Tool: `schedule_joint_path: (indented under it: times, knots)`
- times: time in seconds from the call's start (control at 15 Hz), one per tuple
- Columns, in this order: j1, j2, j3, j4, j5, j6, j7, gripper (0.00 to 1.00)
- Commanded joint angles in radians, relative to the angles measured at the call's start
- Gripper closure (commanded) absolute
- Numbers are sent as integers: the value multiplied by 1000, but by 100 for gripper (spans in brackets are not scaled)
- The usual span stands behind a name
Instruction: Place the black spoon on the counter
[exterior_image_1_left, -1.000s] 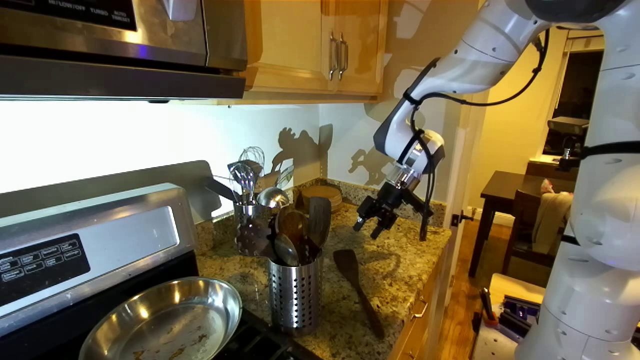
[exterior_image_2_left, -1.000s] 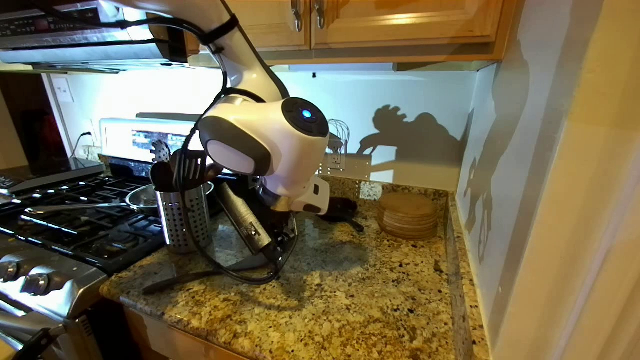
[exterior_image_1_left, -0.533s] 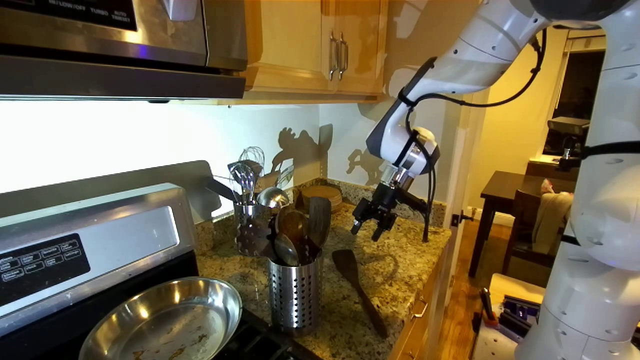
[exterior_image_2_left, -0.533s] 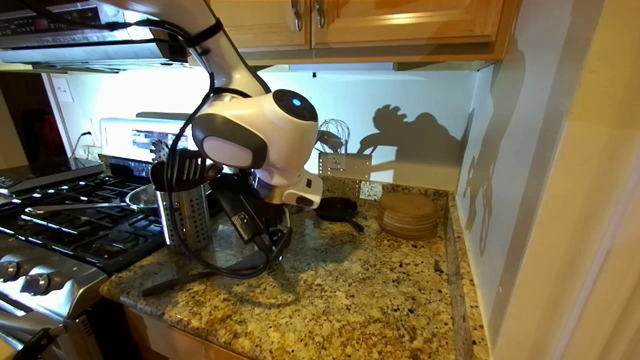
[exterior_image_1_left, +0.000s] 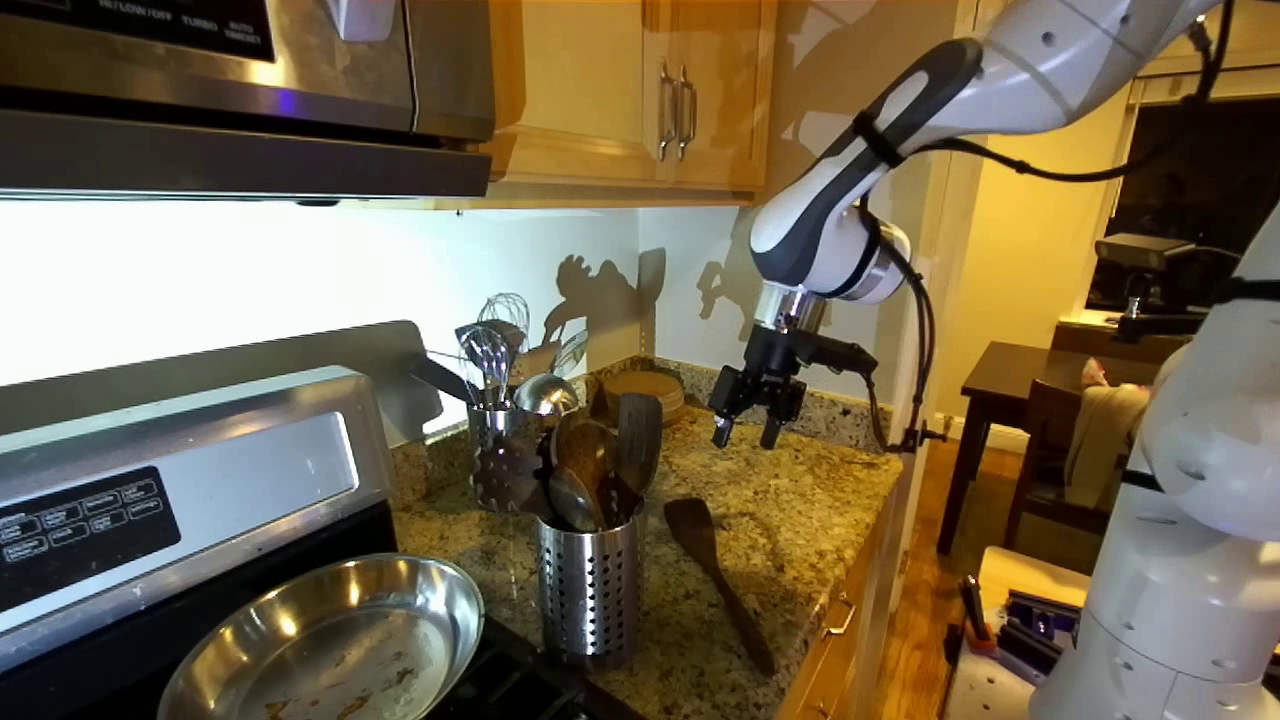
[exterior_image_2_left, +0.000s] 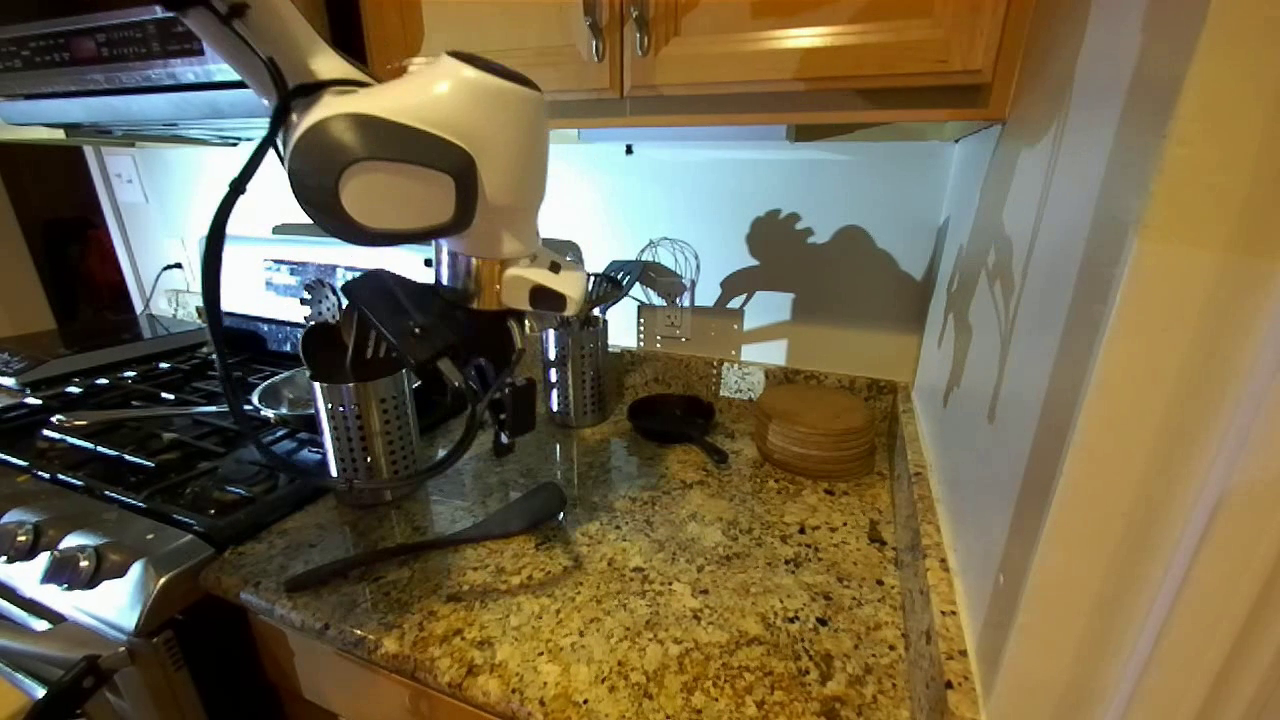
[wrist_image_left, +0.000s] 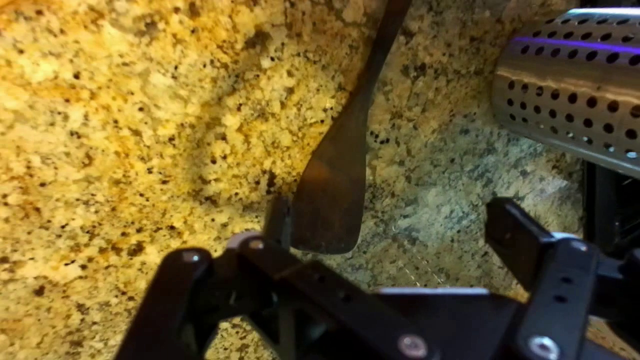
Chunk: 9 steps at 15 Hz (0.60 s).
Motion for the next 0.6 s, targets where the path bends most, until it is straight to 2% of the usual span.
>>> schedule_joint_path:
  times: [0.0, 0.2, 0.4, 0.47, 0.53]
  knots:
    - [5, -200, 53, -60, -213, -106, 201, 0]
    - [20, -294, 97, -30, -309, -230, 270, 0]
    - [41, -360, 118, -7, -344, -311, 281, 0]
    - [45, -302, 94, -7, -322, -256, 256, 0]
    - [50, -319, 96, -5, -323, -263, 257, 0]
